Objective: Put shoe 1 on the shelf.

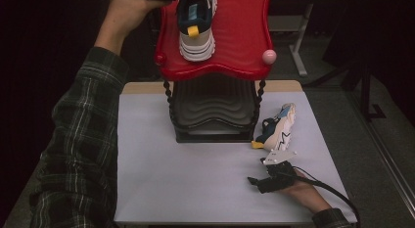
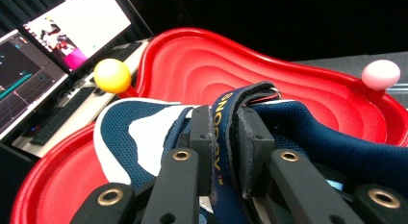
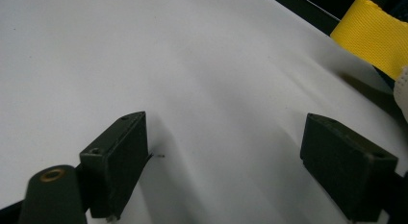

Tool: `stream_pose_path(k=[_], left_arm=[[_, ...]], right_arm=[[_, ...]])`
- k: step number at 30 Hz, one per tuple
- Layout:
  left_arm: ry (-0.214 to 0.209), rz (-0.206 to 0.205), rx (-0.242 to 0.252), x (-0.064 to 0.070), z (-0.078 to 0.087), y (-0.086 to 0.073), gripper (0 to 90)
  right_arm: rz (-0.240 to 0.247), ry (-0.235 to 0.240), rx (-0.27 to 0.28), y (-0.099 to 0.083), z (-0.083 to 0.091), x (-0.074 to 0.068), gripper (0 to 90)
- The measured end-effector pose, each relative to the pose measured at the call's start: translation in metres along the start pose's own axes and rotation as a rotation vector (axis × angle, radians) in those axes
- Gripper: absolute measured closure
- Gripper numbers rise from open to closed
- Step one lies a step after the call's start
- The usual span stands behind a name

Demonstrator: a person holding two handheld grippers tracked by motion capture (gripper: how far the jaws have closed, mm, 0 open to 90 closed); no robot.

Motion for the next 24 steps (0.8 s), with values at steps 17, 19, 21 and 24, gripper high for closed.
stream_pose_path(k=[17, 19, 21, 24], left_arm=[[0.006, 0.187, 0.053, 0.001, 0.005, -0.003, 34.8], [0.004, 0.195, 0.062, 0.003, 0.008, -0.002, 31.2], [0.0, 0.206, 0.07, 0.005, 0.011, 0.0, 25.2], [-0.008, 0.225, 0.079, 0.01, 0.018, 0.001, 21.2]], right_arm=[[0.0, 0.002, -0.001, 0.0, 0.0, 0.0, 16.2], [0.0, 0.002, -0.001, 0.0, 0.0, 0.0, 16.2], [0.0, 0.001, 0.0, 0.0, 0.0, 0.0, 16.2], [0.0, 0.001, 0.0, 0.0, 0.0, 0.0, 16.2]])
Point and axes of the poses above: each handheld gripper's, and its own axes: z roughly backward along the jaws, y roughly out of its top, x roughly to its right, the point moved 4 cm from there along -z, roughly forward along the jaws, and after that the axes turned 13 degrees about x, right-handed, at the moved point
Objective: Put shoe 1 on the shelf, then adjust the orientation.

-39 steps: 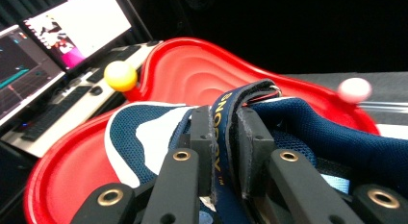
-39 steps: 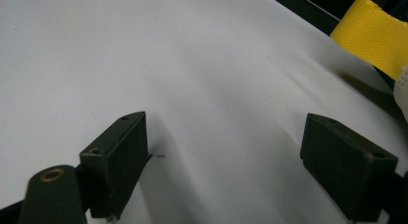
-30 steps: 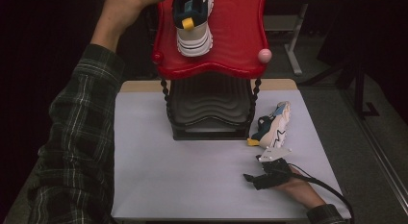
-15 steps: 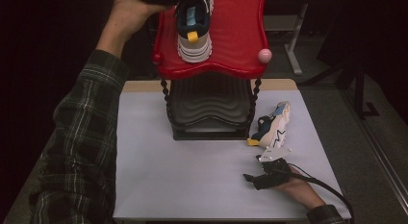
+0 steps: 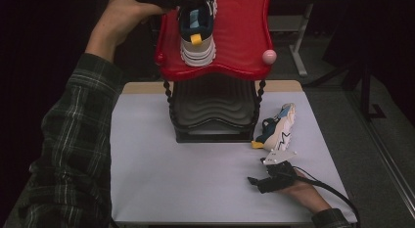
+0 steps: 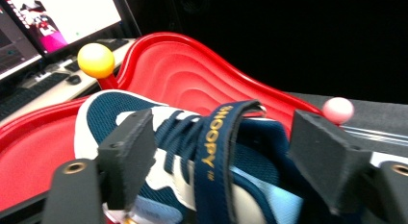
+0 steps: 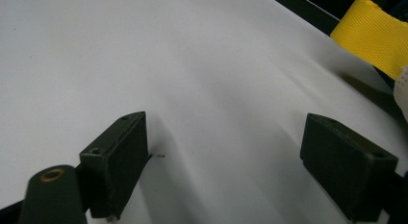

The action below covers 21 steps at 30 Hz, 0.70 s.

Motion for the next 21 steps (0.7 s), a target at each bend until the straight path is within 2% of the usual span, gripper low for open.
stream_pose_path(k=[5, 13, 21], left_arm=[[-0.016, 0.008, -0.009, 0.016, 0.015, -0.007, 16.6], [-0.025, 0.023, -0.014, 0.043, 0.038, -0.022, 16.2], [-0.049, 0.041, -0.027, 0.075, 0.052, -0.052, 16.2]], right_arm=[[0.0, 0.0, 0.0, 0.0, 0.0, 0.0, 16.1], [0.0, 0.0, 0.0, 0.0, 0.0, 0.0, 16.1], [0.001, -0.001, 0.0, 0.0, 0.0, 0.0, 16.1]])
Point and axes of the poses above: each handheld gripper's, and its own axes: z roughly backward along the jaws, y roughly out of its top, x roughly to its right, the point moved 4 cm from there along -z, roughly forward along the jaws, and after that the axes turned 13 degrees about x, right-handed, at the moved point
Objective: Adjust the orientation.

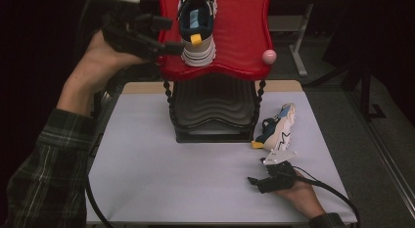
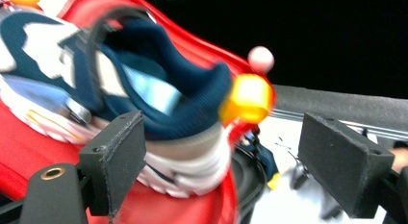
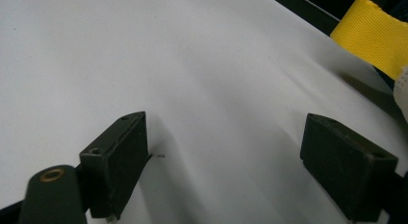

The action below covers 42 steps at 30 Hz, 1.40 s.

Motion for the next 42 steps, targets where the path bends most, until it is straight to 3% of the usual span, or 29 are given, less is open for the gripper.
stream_pose_path(k=[8, 10, 16, 20, 25, 31, 42], left_arm=[[-0.033, 0.005, -0.026, 0.033, 0.003, -0.038, 16.4], [-0.041, 0.01, -0.029, 0.042, 0.004, -0.049, 16.4], [-0.048, 0.026, -0.053, 0.062, 0.003, -0.086, 17.0], [-0.048, 0.04, -0.079, 0.075, -0.001, -0.12, 16.9], [-0.055, 0.056, -0.118, 0.089, -0.009, -0.165, 16.9], [-0.075, 0.091, -0.145, 0.107, -0.019, -0.207, 16.1], [-0.088, 0.167, -0.174, 0.126, -0.035, -0.275, 15.2]], right_arm=[[-0.001, 0.003, -0.006, 0.001, 0.0, 0.0, 18.0], [0.001, 0.018, -0.013, 0.003, 0.004, 0.001, 29.9], [-0.016, 0.057, 0.04, 0.014, 0.018, 0.003, 47.5], [-0.014, 0.081, 0.1, 0.022, 0.027, 0.003, 65.2], [-0.031, 0.093, 0.119, 0.03, 0.037, 0.006, 85.2], [-0.081, 0.077, 0.112, 0.039, 0.045, 0.018, 89.4], [-0.076, -0.019, 0.163, 0.064, 0.056, 0.049, 89.6]])
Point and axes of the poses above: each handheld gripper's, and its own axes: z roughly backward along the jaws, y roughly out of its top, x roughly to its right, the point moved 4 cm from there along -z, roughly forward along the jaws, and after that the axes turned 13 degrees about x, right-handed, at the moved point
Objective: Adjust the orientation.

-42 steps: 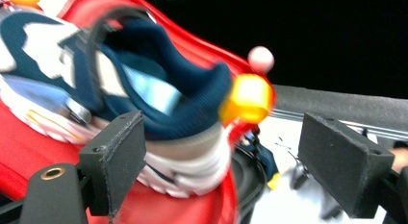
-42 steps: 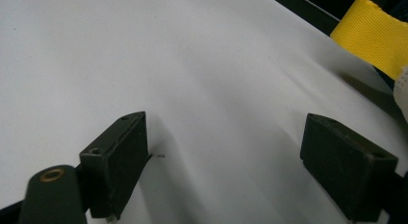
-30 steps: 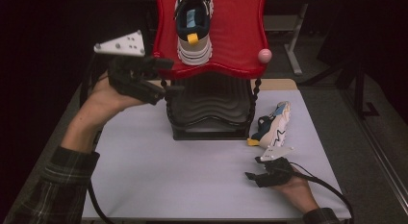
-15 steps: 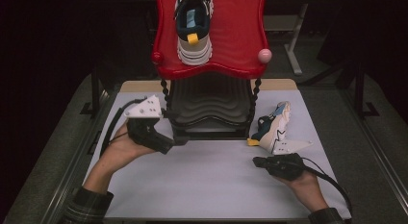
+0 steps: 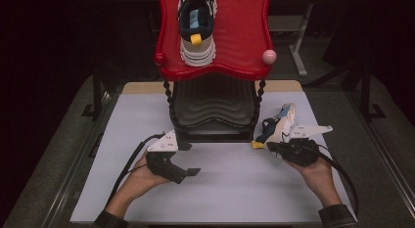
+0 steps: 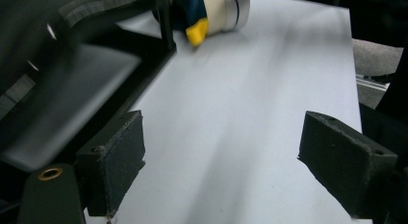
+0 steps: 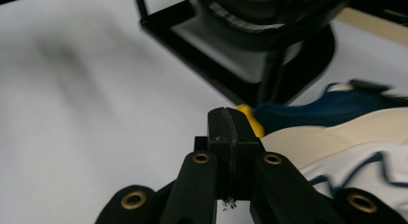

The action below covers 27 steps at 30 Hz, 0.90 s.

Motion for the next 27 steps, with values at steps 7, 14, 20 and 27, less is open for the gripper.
stream_pose_path(k=[7, 14, 20, 27], left_arm=[[0.005, 0.012, -0.076, -0.002, -0.017, -0.039, 15.0], [-0.003, 0.025, -0.172, -0.004, -0.034, -0.064, 14.0], [0.018, -0.031, -0.165, -0.001, -0.037, -0.067, 13.3], [0.018, -0.032, -0.165, -0.001, -0.037, -0.067, 13.3]], right_arm=[[-0.05, -0.021, 0.012, 0.012, -0.005, 0.028, 89.6], [-0.071, -0.074, 0.017, 0.011, -0.004, 0.05, 89.6], [-0.088, -0.133, 0.01, 0.003, 0.009, 0.065, 89.7], [-0.083, -0.146, -0.031, -0.006, 0.014, 0.067, 89.7]])
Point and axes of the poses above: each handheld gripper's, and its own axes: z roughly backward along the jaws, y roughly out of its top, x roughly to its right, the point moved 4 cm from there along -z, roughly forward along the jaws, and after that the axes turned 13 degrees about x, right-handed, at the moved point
